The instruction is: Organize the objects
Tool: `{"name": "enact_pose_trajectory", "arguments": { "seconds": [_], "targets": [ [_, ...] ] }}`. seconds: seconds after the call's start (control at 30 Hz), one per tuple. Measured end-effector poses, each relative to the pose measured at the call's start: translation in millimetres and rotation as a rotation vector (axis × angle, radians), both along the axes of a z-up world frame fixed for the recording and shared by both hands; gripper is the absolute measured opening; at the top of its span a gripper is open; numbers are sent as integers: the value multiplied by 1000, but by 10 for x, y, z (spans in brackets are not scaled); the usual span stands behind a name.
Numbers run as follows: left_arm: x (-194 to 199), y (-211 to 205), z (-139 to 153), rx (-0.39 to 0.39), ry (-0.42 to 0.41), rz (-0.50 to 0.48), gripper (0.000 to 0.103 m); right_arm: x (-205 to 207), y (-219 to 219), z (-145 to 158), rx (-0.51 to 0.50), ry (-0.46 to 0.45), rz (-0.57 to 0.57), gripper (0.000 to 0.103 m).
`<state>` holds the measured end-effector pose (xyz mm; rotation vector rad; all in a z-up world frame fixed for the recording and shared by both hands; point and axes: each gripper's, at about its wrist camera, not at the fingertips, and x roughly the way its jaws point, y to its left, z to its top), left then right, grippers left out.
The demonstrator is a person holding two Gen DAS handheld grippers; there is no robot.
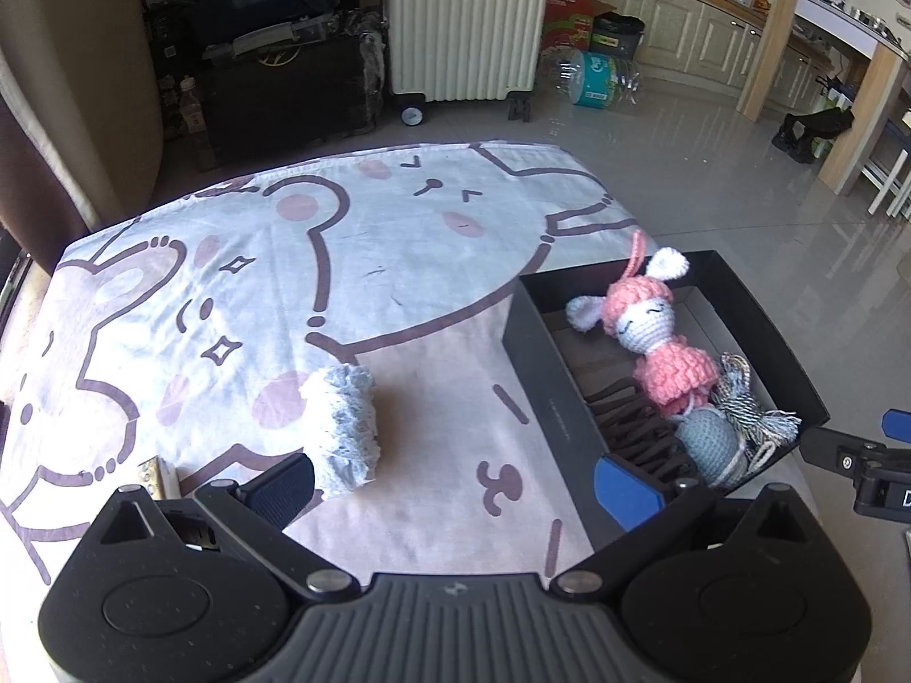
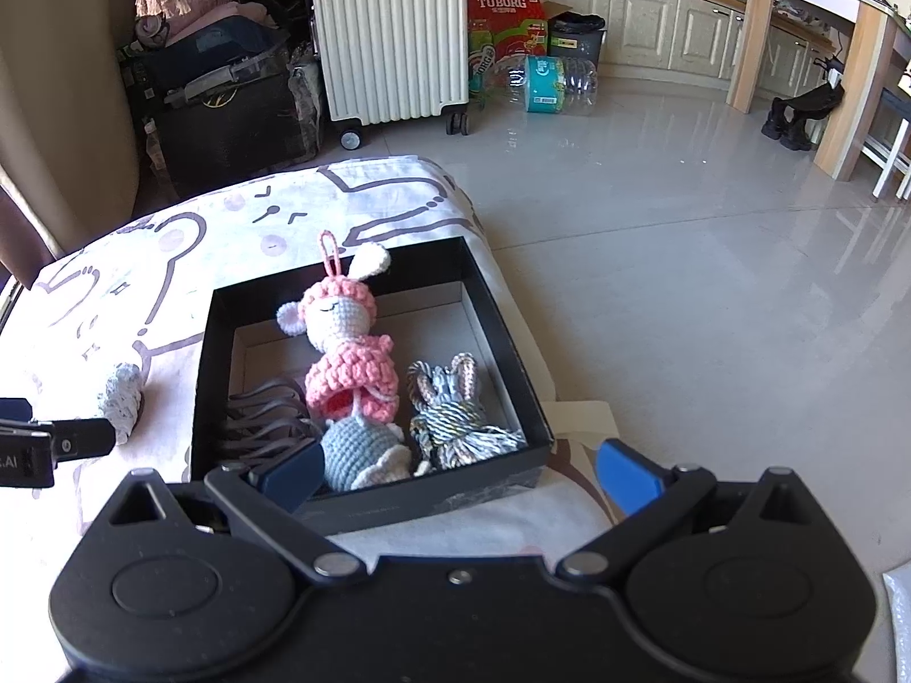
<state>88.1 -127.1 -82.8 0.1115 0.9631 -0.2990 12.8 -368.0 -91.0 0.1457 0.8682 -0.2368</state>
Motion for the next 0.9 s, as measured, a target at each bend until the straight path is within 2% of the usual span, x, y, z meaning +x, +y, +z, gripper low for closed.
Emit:
{"name": "enact_pose_trajectory", "arguments": {
  "seconds": [0.43, 0.9],
  "targets": [
    [108, 522, -2, -7, 12, 127, 103, 286, 353, 10, -12, -15, 124, 103],
    [90, 1032, 25, 18, 11, 222, 103, 548, 847, 12, -12, -20, 268, 103]
  ]
}}
